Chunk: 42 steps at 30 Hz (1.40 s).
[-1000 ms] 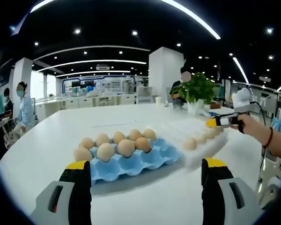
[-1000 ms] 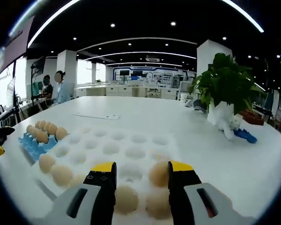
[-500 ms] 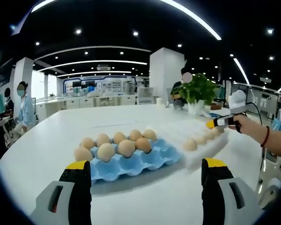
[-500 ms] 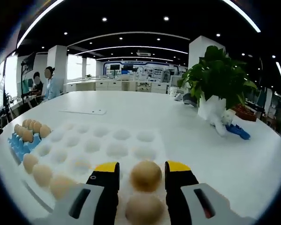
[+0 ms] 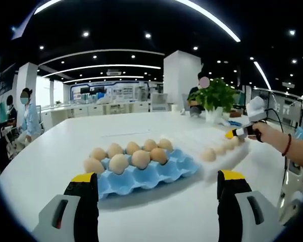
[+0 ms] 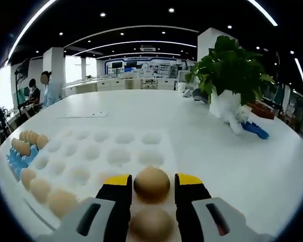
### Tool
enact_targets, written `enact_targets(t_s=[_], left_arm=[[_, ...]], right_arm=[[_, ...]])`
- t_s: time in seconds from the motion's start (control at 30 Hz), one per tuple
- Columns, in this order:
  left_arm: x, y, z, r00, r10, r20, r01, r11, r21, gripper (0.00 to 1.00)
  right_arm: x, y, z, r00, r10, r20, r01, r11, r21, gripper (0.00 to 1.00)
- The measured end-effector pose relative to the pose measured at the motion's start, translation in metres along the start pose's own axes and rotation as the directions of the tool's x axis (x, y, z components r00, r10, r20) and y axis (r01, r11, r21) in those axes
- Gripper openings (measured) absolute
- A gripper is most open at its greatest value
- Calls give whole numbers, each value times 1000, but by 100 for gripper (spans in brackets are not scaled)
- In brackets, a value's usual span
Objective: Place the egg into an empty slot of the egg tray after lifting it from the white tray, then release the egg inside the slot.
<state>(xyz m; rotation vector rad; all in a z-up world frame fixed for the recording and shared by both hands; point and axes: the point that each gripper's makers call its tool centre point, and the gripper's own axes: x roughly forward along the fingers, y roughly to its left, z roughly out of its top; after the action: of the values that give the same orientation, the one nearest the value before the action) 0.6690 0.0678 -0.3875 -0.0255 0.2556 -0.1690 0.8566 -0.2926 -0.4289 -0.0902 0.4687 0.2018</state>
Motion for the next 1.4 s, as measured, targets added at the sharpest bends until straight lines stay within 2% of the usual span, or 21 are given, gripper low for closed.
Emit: enact_targets(t_s=[0.1, 0.13, 0.53, 0.97, 1.1, 1.4], left_arm=[[2, 2, 0, 1000, -1, 1, 1, 1000, 0, 100], [3, 3, 0, 1000, 0, -2, 0, 1000, 3, 100], [3, 2, -2, 1000, -5, -13, 5, 1000, 18, 100], [1, 2, 0, 1000, -7, -9, 7, 1000, 26, 100], [1, 2, 0, 1000, -8, -10, 9, 1000, 27, 100], [0, 0, 2, 1000, -15, -9, 15, 999, 32, 100]], right_arm=[[0, 2, 0, 1000, 4, 14, -4, 1000, -8, 32], [0, 4, 0, 1000, 20, 21, -20, 1000, 13, 31], [0, -1, 1, 997, 23, 68, -26, 999, 40, 30], [-1, 1, 4, 998, 31, 62, -35, 998, 59, 29], [-4, 0, 14, 996, 16, 88, -18, 1000, 19, 29], [-12, 0, 22, 994, 17, 105, -19, 1000, 18, 29]])
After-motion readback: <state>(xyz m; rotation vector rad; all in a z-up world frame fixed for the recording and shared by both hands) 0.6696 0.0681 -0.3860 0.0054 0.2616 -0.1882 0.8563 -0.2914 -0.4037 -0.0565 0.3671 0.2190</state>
